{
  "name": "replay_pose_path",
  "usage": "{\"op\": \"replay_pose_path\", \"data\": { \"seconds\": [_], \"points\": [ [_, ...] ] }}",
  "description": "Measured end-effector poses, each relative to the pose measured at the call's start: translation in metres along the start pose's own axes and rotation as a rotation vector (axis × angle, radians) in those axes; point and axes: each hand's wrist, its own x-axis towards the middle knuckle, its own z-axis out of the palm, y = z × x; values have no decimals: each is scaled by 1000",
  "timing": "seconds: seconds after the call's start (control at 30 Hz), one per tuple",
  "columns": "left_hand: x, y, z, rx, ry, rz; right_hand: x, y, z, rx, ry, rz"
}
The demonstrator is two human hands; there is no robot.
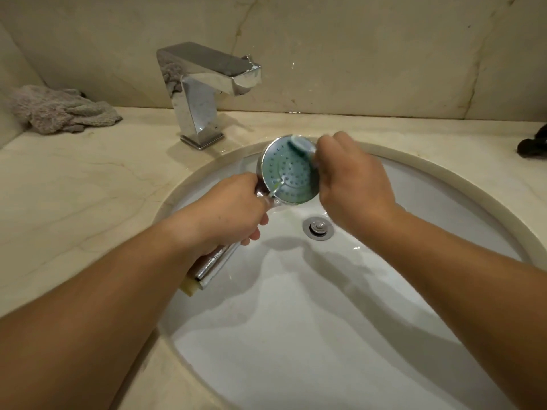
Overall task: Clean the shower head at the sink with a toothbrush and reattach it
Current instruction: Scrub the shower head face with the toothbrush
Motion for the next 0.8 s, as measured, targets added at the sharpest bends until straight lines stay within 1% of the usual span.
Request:
{"op": "replay_pose_path", "data": {
  "seconds": [0.07,0.1,0.17,0.2,0.23,0.3,0.33,0.43,0.47,0.53,0.57,0.6,0.67,0.7,0.77,0.8],
  "points": [
    [1,-2,0,-39,3,-14,-10,-4,5,-34,-36,-194],
    [2,-3,-1,-67,7,-17,-12,-2,7,-28,-36,-210],
    [1,-2,-1,-123,15,-17,-7,4,5,36,19,-62],
    [1,-2,-1,-137,16,-16,-4,7,4,55,55,-19],
    [0,-2,-2,-141,12,-16,-5,7,4,45,55,-53],
    [0,-2,-2,-148,-2,-14,-15,3,7,9,-7,-225],
    [1,-2,-2,-157,-3,-12,-17,3,9,7,-15,-248],
    [1,-1,-3,-185,1,-8,-8,10,6,57,72,-76],
    [0,-2,-4,-183,-5,-7,-9,10,6,52,67,-99],
    [-1,-3,-3,-192,-21,-9,-19,6,8,17,-4,-249],
    [-1,-2,-3,-208,-23,-12,-22,5,9,6,-23,-283],
    [-1,-1,-4,-225,-21,-16,-22,7,9,10,-20,-250],
    [-2,1,-6,-253,-11,-25,-14,11,6,51,49,-111],
    [-2,0,-6,-258,-10,-30,-13,11,6,57,61,-107],
    [-2,0,-6,-246,-18,-31,-21,10,9,33,9,-245],
    [-2,0,-6,-239,-17,-29,-23,10,10,26,-7,-275]
  ]
}}
